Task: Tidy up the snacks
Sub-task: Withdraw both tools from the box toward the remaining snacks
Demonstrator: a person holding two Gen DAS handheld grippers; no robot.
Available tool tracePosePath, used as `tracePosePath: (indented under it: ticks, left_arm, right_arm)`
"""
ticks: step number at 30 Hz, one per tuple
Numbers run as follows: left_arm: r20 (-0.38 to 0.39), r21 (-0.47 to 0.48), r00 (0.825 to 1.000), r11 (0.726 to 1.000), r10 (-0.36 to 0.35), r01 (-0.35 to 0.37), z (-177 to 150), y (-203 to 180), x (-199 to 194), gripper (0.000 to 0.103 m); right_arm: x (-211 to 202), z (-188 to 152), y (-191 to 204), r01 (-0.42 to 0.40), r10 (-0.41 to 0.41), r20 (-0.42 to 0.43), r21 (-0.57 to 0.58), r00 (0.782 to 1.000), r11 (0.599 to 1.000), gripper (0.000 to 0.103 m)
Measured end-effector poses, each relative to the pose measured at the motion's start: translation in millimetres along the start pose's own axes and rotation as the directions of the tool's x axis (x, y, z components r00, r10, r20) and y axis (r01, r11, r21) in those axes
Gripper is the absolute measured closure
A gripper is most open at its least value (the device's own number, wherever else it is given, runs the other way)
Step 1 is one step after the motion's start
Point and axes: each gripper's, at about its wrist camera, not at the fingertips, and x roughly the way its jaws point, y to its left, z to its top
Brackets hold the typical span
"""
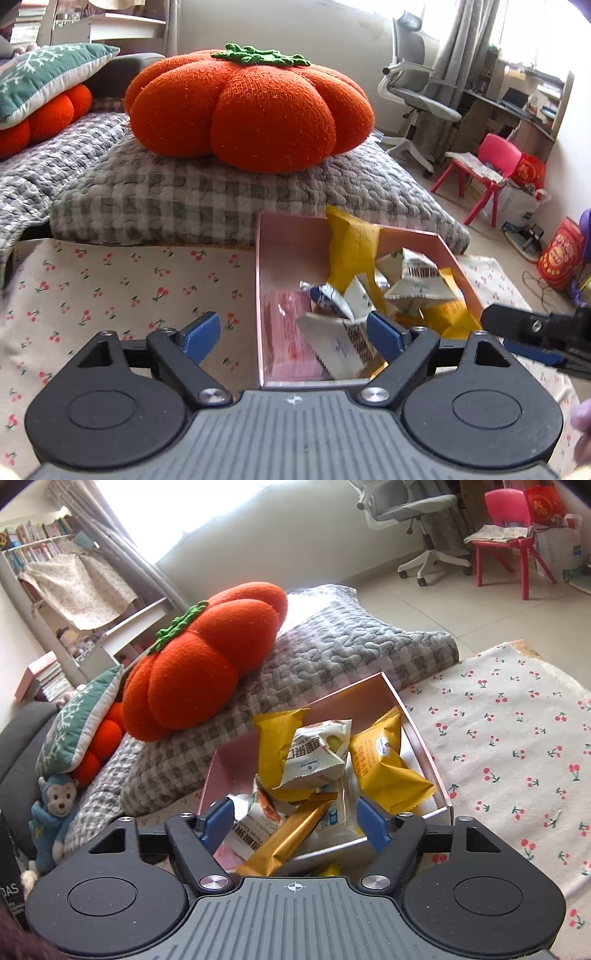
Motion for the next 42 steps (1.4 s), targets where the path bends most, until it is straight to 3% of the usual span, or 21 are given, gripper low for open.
tracePosePath:
  ticks: [14,24,35,42]
  left_arm:
    - [-0.024,-0.044,1.000,0.999,0.006,-0.007,-27.8,-0.2,-48.7,0.001]
    - [-0.053,-0.078,0.999,0.997,0.007,-0.011,-54.6,3.3,-73.7,0.000]
    - [-0.079,-0.065,0.995,0.996,0.061,-0.067,-72.8,12.1,-70.3,0.001]
    - [-0.071,-0.018,0.997,0.999,0.039,-0.040,-88.3,10.6,-57.2,0.001]
  right_arm:
    - [-40.3,-18.1,21.4,-0.005,-0.002,-0.040,-0.157,0.999,0.988,0.012]
    - [-51.6,-35.6,28.9,0.048,-0.067,-0.066,-0.255,0.996,0.966,0.008]
    - [-46.5,-54.2,14.8,0.105,-0.138,-0.088,-0.305,0.986,0.947,0.007]
    - [-44.1,-62.2,-2.0,0.148,-0.180,-0.062,-0.339,0.982,0.929,0.007]
